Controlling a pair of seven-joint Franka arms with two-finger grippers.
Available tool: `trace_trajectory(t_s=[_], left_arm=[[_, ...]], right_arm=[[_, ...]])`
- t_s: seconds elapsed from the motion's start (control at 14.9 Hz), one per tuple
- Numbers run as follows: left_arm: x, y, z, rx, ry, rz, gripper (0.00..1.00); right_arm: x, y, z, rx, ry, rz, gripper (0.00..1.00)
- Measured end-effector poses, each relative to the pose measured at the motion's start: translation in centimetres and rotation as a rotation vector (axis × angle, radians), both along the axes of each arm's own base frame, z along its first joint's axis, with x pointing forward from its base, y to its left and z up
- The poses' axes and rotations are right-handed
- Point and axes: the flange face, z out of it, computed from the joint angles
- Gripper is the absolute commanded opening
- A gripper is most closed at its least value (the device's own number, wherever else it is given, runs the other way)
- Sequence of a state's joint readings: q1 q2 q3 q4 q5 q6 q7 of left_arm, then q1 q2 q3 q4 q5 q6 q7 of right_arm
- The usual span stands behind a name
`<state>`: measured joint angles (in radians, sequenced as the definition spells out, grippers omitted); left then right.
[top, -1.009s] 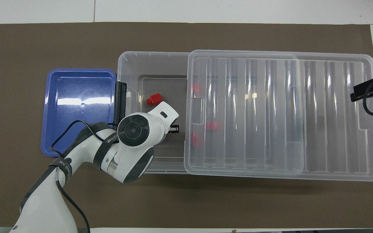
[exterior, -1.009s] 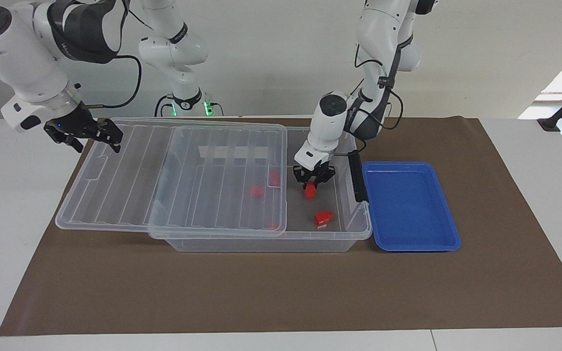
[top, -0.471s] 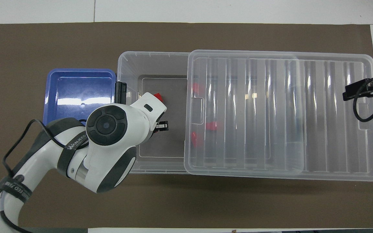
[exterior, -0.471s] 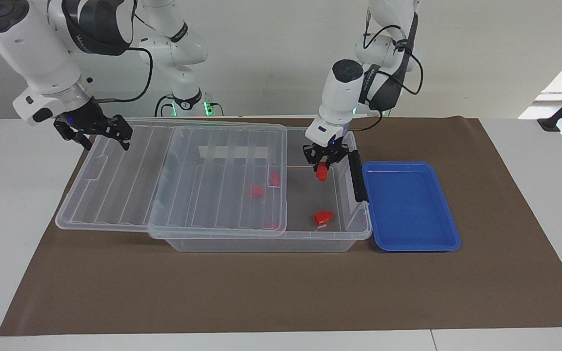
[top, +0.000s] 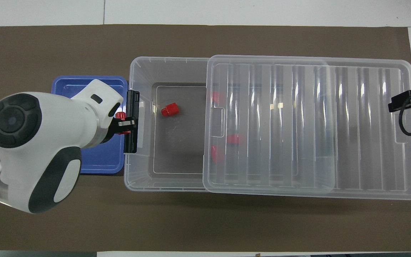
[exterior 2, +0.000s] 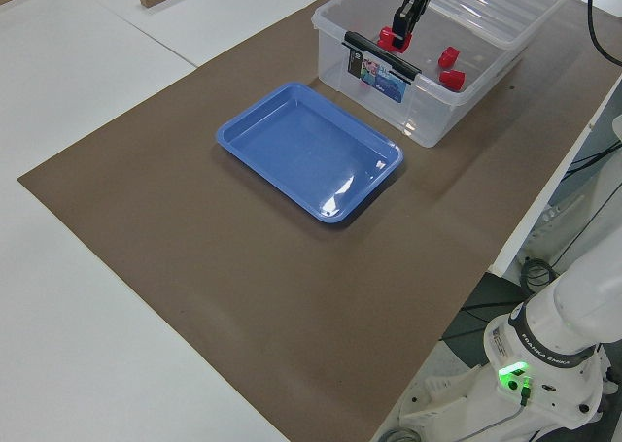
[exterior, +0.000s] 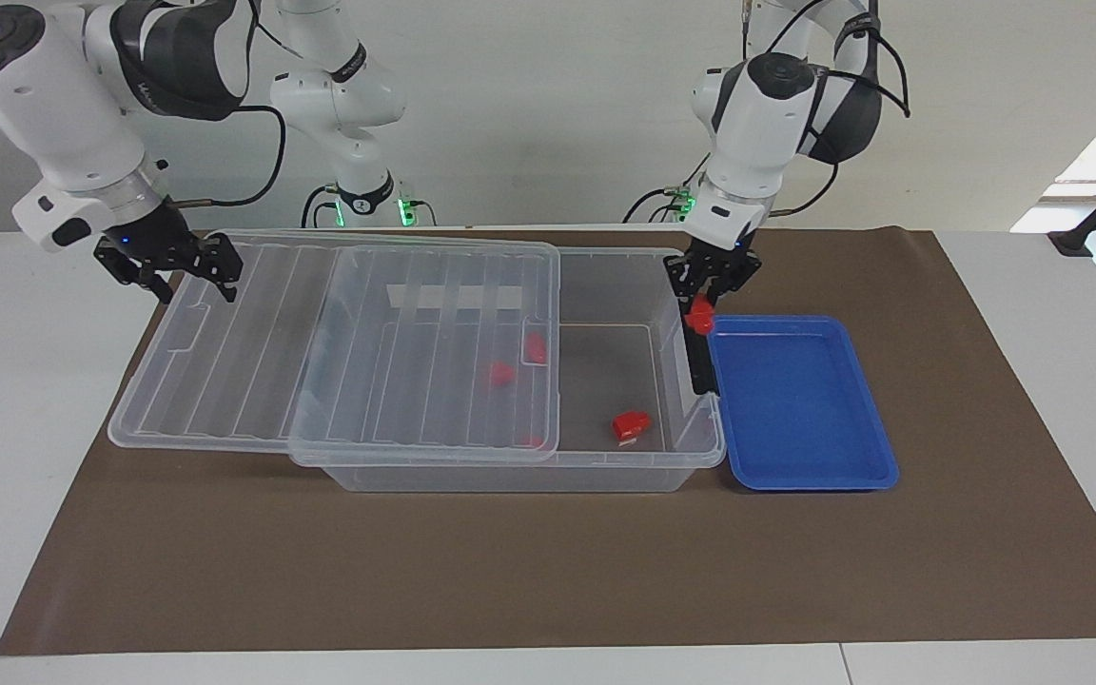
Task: Place red block in blue tray from box
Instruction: 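Lift the red block with the left gripper and carry it over the tray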
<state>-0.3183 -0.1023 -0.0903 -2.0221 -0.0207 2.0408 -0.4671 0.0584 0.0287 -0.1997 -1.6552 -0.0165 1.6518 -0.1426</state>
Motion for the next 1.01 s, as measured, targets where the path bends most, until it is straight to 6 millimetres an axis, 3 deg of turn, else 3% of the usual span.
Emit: trace_trajectory(t_s=[0.07, 0.27, 0.47, 0.61, 0.74, 0.94, 1.01], left_arm=[[0.9, 2.3, -0.2, 0.007, 0.001, -0.007, 0.0], [3.0, 10.0, -1.9, 0.032, 0.019, -0.046, 0.0], [4.2, 16.0, -6.0, 0.044, 0.008, -0.09, 0.0], [4.7, 17.3, -9.9, 0.044, -0.002, -0.099, 0.0], [5.0, 17.0, -13.3, 0.04, 0.011, -0.104, 0.0], [5.1, 16.7, -16.0, 0.037, 0.029, -0.11, 0.0], [5.0, 16.6, -16.4, 0.037, 0.033, -0.112, 0.14]], right_arm=[[-0.2, -1.3, -0.1, -0.003, 0.003, -0.006, 0.0], [-1.2, -6.2, -0.9, -0.005, -0.002, 0.017, 0.0], [-2.2, -11.2, -3.5, -0.015, -0.032, 0.087, 0.0], [-2.7, -12.8, -6.1, -0.02, -0.041, 0.082, 0.0], [-2.8, -12.8, -7.6, -0.019, -0.036, 0.082, 0.0], [-2.6, -12.3, -9.0, -0.023, -0.044, 0.092, 0.0], [-2.6, -12.1, -9.4, -0.023, -0.044, 0.095, 0.0]])
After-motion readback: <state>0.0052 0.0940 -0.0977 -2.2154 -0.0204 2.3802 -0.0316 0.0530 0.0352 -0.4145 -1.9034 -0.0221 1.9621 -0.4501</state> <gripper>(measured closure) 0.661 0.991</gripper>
